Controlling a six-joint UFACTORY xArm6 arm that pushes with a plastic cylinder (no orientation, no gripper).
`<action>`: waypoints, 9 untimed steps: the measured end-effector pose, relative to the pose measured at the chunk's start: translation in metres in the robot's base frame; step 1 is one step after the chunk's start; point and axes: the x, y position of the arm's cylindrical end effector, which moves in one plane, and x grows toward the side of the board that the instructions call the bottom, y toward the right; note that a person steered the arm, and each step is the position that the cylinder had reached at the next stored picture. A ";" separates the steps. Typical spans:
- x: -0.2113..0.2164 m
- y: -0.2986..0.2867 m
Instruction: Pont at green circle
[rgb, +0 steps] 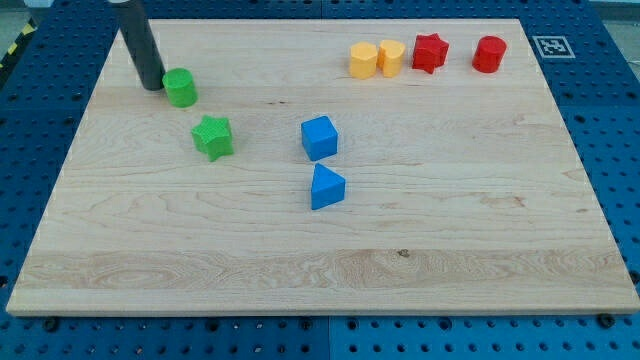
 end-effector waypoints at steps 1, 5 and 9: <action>0.008 -0.006; 0.017 0.029; 0.030 0.061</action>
